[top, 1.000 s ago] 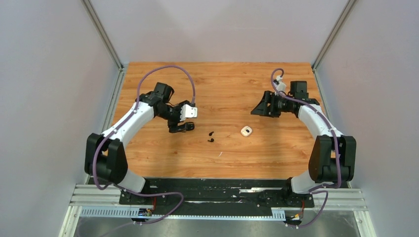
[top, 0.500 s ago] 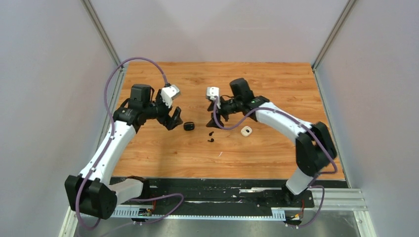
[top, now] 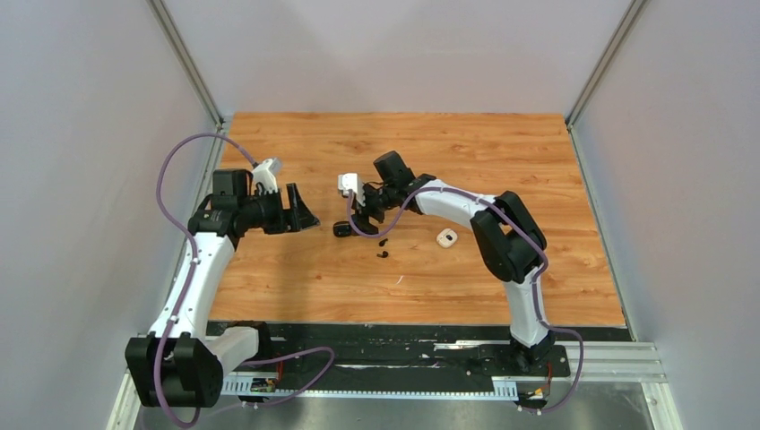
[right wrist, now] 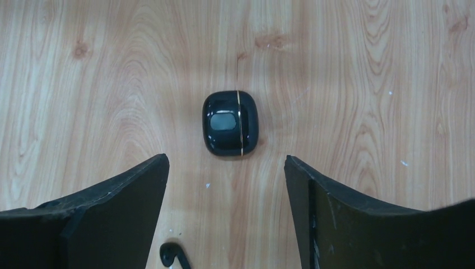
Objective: Insert the wireless bluetooth earbuds into the charging case
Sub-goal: Pick up the charging case from the center of the board.
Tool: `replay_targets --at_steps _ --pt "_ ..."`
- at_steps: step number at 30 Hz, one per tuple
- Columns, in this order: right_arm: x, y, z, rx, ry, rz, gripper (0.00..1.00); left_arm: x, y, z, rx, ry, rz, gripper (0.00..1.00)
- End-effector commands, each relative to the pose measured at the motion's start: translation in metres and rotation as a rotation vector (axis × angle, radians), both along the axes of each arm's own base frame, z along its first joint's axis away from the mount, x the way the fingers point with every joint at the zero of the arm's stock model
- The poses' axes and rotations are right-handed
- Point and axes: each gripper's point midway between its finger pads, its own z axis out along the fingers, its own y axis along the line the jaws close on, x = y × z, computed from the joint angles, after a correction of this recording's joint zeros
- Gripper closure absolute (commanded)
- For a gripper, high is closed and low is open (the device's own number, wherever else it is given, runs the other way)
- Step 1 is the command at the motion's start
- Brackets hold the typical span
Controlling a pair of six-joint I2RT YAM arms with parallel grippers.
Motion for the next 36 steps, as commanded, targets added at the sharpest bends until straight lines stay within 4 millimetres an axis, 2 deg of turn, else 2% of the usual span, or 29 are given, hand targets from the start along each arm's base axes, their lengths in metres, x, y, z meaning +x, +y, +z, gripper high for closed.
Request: replay_targets --at_steps 1,13,21,29,31,32,36 --pt "0.010 0.015 0.004 0.020 -0.028 0.031 0.23 0.005 -0.002 0.014 -0.081 -0.024 0.030 0.16" --pt "0.006 0.032 -0.026 -0.017 0.015 0.073 0.27 0.010 0.000 0.013 -0.093 -0.017 0.036 0.17" --pt "0.003 0.039 -0.035 -0.032 0.032 0.114 0.36 0.012 0.004 0.009 -0.096 -0.003 0.053 0.18" --pt "-0.002 0.034 -0.042 -0.065 0.055 0.130 0.48 0.012 0.004 0.009 -0.104 0.006 0.055 0.19" --pt "-0.006 0.032 -0.044 -0.074 0.070 0.138 0.53 0.012 0.004 0.008 -0.109 0.010 0.053 0.19" --pt "-0.009 0.030 -0.045 -0.083 0.080 0.142 0.60 0.013 0.004 0.007 -0.110 0.008 0.053 0.19" --pt "-0.012 0.022 -0.029 -0.079 0.066 0.134 0.71 0.020 0.003 0.003 -0.122 0.005 0.055 0.19"
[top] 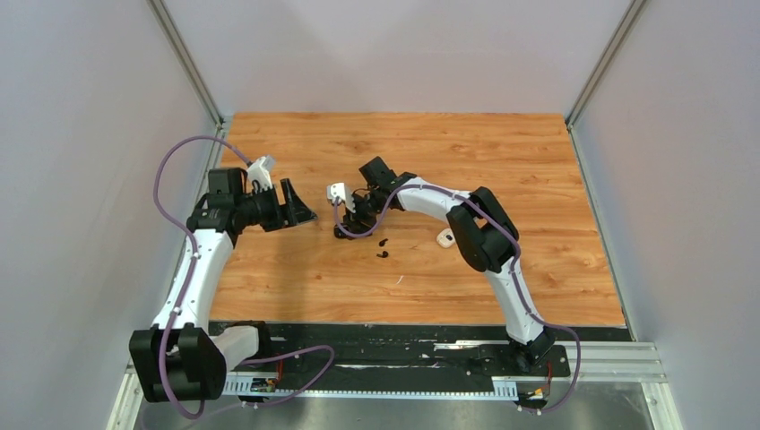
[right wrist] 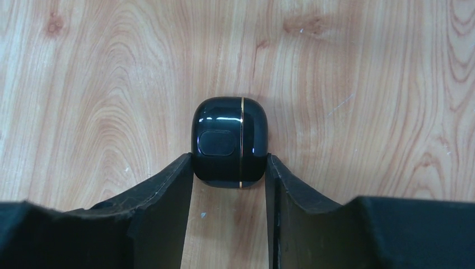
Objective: Insert the wireless bluetooth earbuds into the charging case
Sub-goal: Pick up the charging case from the center of the board, then pass from the right arm to the left
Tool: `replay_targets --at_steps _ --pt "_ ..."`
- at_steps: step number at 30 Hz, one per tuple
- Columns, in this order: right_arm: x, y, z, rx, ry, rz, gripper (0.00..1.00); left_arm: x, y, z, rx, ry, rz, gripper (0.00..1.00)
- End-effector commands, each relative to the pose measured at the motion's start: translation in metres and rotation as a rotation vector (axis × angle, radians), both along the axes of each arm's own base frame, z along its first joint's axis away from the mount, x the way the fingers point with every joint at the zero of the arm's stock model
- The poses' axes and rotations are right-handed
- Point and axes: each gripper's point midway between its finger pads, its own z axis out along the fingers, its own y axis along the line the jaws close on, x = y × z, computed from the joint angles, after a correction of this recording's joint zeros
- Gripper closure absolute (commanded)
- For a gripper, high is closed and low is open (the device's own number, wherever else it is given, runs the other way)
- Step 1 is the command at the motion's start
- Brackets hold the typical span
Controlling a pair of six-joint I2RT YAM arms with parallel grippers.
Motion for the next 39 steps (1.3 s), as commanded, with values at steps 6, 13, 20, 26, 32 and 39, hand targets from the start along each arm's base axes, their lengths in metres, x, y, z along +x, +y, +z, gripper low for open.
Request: replay_targets --at_steps 6,13,20,26,32,39 --pt "0.002 -0.020 0.095 0.058 -0.212 -0.016 0.82 0.031 -0.008 0.005 -0.102 -0.115 0.005 0.20" --pt "0.020 -0.064 0.207 0.124 -0.564 -0.228 0.89 0.051 -0.058 0.049 -0.290 -0.400 -0.161 0.21" --pt "0.004 -0.099 0.279 0.223 -0.773 -0.348 1.00 0.018 -0.128 0.106 -0.466 -0.637 -0.545 0.20" --pt "-0.018 -0.114 0.300 0.216 -0.895 -0.329 1.00 -0.012 -0.161 0.115 -0.474 -0.735 -0.750 0.24" --pt "-0.041 -0.121 0.306 0.216 -0.920 -0.303 1.00 -0.017 -0.168 0.123 -0.483 -0.764 -0.769 0.31" --pt "-0.053 -0.116 0.298 0.220 -0.918 -0.261 1.00 -0.018 -0.169 0.126 -0.477 -0.778 -0.788 0.44"
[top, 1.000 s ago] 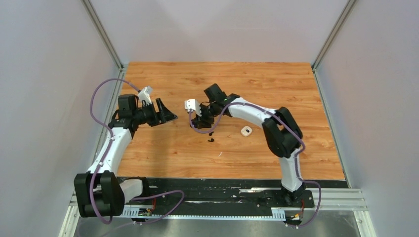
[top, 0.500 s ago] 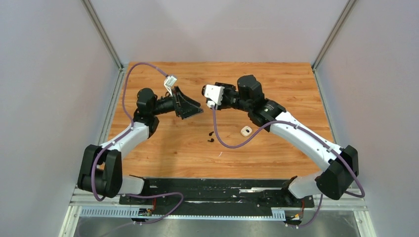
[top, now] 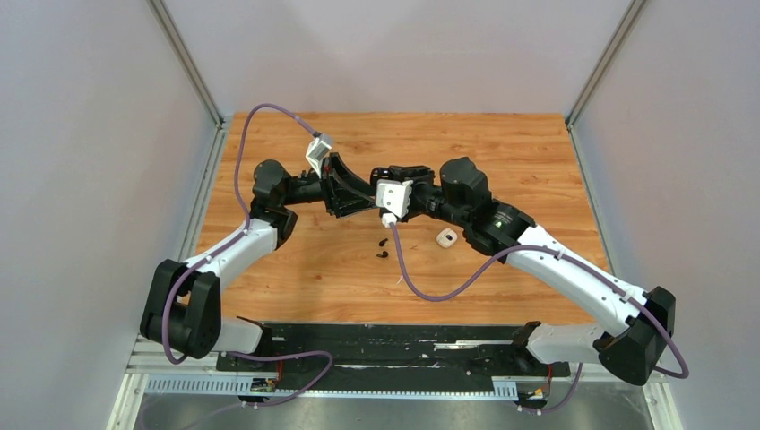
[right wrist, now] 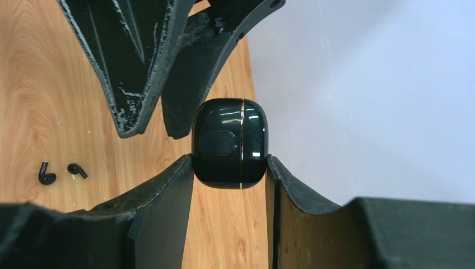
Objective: Insert the wireless bluetooth earbuds into the charging case
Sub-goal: Pass from the right arm to the left
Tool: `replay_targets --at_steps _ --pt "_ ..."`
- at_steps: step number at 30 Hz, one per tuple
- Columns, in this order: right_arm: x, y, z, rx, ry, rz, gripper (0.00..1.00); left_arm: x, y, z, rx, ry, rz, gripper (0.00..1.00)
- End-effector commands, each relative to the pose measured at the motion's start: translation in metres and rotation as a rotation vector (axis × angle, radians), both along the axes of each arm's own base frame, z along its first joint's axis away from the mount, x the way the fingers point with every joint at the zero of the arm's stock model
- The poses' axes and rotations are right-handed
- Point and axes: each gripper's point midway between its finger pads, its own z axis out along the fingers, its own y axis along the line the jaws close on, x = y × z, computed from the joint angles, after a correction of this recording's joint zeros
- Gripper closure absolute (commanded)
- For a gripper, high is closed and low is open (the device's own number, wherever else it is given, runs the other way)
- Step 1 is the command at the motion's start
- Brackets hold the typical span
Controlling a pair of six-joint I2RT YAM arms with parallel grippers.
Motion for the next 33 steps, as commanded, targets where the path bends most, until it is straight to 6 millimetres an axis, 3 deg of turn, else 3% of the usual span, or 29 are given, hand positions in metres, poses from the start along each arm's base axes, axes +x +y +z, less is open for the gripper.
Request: replay_targets --at_steps 1,6,10,20,29,33 --pt "-0.005 0.002 0.005 0.008 -0.032 0.007 1.00 -0.002 -0.002 0.019 -0.018 -0.100 -0.024 0.44" --pt "-0.014 0.007 0.000 -0.014 -0.047 0.036 1.00 0.000 -0.002 0.023 -0.027 -0.086 -0.009 0.41" --pt "-0.018 0.007 -0.001 -0.024 -0.067 0.050 1.00 0.000 -0.002 0.026 -0.029 -0.086 -0.012 0.43" --pt "-0.023 0.013 -0.001 -0.034 -0.096 0.074 1.00 -0.001 -0.003 0.023 -0.022 -0.077 -0.019 0.64" --pt "-0.025 0.020 -0.005 -0.044 -0.115 0.092 1.00 0.001 -0.005 0.023 -0.021 -0.069 -0.021 0.66" --pt "-0.025 0.021 -0.007 -0.047 -0.113 0.090 1.00 0.000 -0.006 0.023 -0.021 -0.064 -0.028 0.62"
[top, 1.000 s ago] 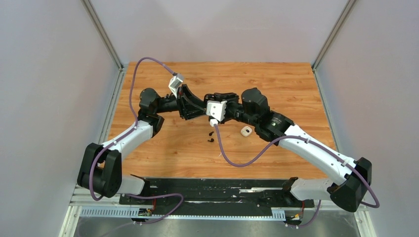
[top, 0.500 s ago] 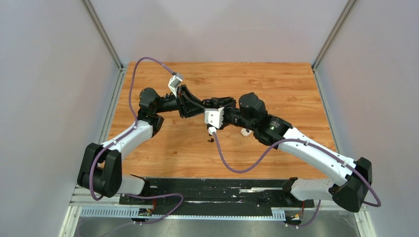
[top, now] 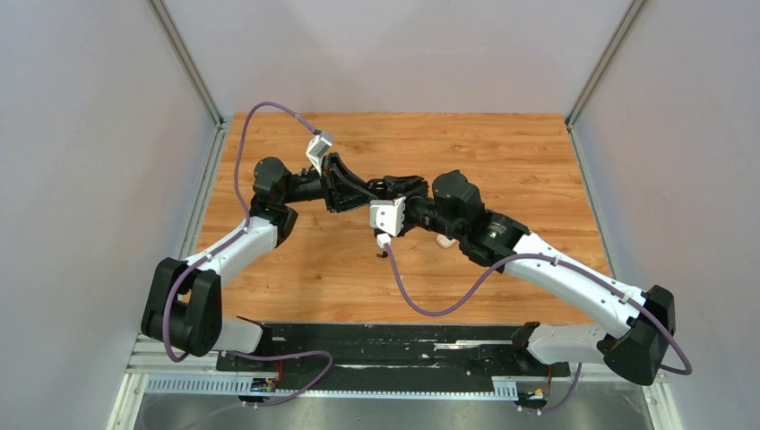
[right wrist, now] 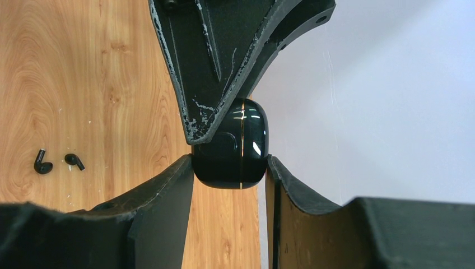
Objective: Insert the wireless bluetooth earbuds into the charging case
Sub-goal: Pass from the right arm to the left
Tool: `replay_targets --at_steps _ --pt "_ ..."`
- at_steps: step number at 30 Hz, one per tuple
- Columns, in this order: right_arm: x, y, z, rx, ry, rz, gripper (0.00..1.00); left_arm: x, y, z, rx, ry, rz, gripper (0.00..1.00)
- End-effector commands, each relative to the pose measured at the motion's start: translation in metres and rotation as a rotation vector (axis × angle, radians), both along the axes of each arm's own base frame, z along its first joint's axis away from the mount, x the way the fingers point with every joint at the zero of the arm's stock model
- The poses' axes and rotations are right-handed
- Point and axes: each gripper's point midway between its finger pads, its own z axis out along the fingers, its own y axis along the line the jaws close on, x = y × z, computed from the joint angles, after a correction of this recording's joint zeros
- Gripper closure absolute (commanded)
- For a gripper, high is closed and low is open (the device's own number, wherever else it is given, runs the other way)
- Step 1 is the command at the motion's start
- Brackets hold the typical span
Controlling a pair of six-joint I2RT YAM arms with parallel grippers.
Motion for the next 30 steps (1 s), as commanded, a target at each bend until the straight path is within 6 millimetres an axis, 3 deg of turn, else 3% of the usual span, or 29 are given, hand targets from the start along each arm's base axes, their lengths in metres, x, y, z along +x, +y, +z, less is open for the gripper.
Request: replay_targets --at_steps 1,9,15,17,20,23,27,30 --pt "-0.005 0.009 0.005 0.027 -0.028 0.035 1.00 -0.004 -0.005 0.021 -0.025 -0.074 -0.031 0.60" --pt "-0.002 0.012 0.006 0.034 -0.029 0.028 1.00 -0.004 -0.007 0.020 -0.023 -0.066 -0.038 0.58" --pt "0.001 0.012 0.005 0.037 -0.027 0.014 1.00 -0.005 -0.008 0.019 -0.021 -0.066 -0.055 0.64" --pt "0.002 0.011 0.004 0.039 -0.020 0.003 0.99 -0.006 -0.008 0.020 -0.021 -0.073 -0.060 0.71" --pt "0.003 0.004 -0.003 0.036 0.034 -0.036 0.64 -0.007 -0.008 0.020 -0.021 -0.104 -0.066 0.96" --pt "-0.008 -0.007 0.001 0.052 0.233 -0.020 0.43 -0.011 -0.007 0.020 -0.016 -0.132 -0.080 1.00" --pt "-0.026 -0.025 0.004 0.081 0.557 0.018 0.23 -0.018 -0.005 0.014 -0.001 -0.184 -0.114 1.00" --pt "-0.036 -0.025 -0.002 0.089 0.778 0.016 0.21 -0.024 -0.003 0.005 0.012 -0.234 -0.139 1.00"
